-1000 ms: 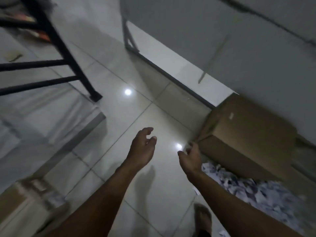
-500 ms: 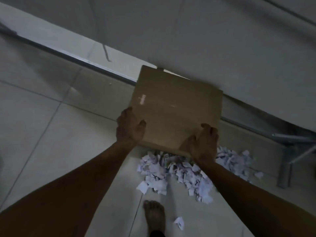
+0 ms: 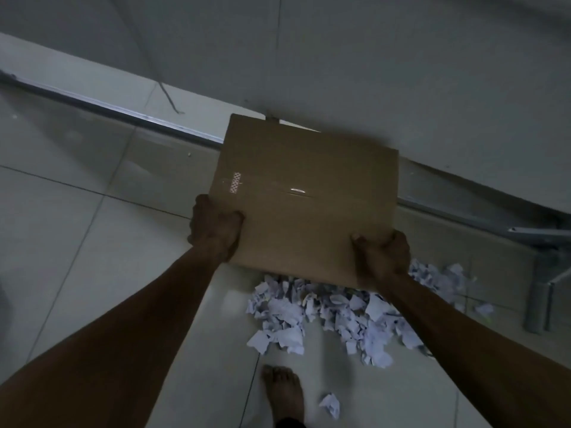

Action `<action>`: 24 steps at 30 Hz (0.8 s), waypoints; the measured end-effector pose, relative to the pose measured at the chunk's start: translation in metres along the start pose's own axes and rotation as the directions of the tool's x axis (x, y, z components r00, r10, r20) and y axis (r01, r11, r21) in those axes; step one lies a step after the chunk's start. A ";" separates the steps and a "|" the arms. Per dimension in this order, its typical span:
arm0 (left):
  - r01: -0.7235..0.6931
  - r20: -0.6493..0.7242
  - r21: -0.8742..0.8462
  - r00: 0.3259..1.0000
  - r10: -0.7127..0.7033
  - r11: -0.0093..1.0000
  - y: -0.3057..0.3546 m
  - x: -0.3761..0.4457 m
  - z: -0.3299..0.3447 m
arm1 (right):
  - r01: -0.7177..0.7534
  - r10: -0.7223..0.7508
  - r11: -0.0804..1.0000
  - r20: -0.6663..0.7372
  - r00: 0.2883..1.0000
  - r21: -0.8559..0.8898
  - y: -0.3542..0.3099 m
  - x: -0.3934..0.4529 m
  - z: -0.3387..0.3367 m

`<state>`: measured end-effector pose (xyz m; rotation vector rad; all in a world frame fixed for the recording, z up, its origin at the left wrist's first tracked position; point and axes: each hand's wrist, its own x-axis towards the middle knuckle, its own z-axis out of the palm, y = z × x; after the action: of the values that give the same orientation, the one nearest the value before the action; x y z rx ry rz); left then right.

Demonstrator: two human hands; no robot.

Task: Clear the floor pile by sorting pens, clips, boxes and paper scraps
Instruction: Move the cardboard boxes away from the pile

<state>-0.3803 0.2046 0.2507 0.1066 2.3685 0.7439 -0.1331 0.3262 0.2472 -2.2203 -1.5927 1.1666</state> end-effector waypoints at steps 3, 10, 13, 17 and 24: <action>-0.009 -0.023 -0.117 1.000 0.007 0.993 0.003 -0.022 -0.021 | 0.044 -0.041 0.997 -0.049 0.998 0.063 -0.010 -0.017 -0.012; -0.007 -0.147 -0.384 0.988 -0.054 0.923 -0.024 -0.091 -0.093 | 0.212 -0.209 0.970 -0.035 0.977 0.120 -0.054 -0.089 -0.036; 0.024 -0.201 -0.437 0.972 -0.123 0.899 -0.051 -0.120 -0.125 | 0.272 -0.275 0.958 0.020 0.961 0.091 -0.073 -0.126 -0.037; 0.090 -0.245 -0.580 0.929 -0.278 0.810 -0.111 -0.156 -0.179 | 0.446 -0.447 0.894 0.178 0.877 0.046 -0.098 -0.189 -0.017; 0.184 -0.311 -0.719 0.777 -0.547 0.670 -0.253 -0.225 -0.245 | 0.644 -0.588 0.765 0.388 0.710 -0.018 -0.094 -0.303 0.052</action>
<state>-0.3239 -0.1834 0.3954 -0.9897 2.2903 1.4767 -0.2742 0.0887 0.4120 -1.3434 -2.3879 1.2989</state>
